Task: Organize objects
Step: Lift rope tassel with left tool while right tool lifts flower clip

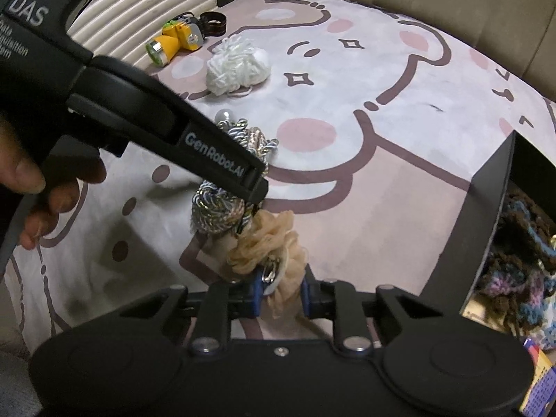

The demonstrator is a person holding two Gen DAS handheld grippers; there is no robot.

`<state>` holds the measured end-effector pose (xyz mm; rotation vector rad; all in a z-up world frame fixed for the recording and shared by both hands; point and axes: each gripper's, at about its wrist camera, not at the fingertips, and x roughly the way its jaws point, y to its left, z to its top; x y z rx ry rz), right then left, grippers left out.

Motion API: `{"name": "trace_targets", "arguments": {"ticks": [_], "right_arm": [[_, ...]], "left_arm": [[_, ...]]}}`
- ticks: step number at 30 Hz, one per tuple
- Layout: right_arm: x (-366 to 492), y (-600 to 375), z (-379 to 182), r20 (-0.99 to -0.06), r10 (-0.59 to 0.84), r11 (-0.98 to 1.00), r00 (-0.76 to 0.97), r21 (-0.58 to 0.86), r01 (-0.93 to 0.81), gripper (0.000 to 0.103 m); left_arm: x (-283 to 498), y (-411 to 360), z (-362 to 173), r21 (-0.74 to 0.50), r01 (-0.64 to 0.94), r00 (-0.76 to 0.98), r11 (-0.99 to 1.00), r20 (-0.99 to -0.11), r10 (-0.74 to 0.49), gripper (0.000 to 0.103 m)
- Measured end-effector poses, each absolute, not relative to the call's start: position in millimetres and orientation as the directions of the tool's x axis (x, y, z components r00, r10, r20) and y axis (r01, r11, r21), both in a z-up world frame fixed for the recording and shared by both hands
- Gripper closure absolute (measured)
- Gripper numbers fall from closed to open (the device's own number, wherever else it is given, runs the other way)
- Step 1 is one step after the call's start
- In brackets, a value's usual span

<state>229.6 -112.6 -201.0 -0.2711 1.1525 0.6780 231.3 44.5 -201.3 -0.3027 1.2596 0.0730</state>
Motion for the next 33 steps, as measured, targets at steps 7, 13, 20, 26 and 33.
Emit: {"name": "trace_targets", "arguments": {"ticks": [7,13,20,26,33], "right_arm": [[233,-123,-180,-0.866,0.382,0.814,0.322,0.150,-0.561,0.082],[231,-132,-156,-0.828,0.401,0.843,0.392,0.167,-0.511,0.082],[225,-146,-132,-0.781,0.405,0.878,0.475,0.188,-0.440,0.082],[218,-160,-113,-0.746,0.400,0.900,0.533,0.210,-0.381,0.082],[211,-176,-96,-0.716,0.371,0.923,0.591,0.218,-0.316,0.082]], "left_arm": [[222,52,-182,-0.162,-0.223,0.359,0.961,-0.930,-0.074,0.058],[211,59,-157,-0.160,-0.225,0.421,0.961,-0.905,-0.052,0.058],[196,56,-131,-0.140,-0.195,0.490,0.971,-0.871,-0.028,0.058],[184,49,-114,-0.129,-0.163,0.532,0.978,-0.846,-0.023,0.058],[171,42,-97,-0.101,-0.142,0.572,0.985,-0.820,-0.002,0.058]]}}
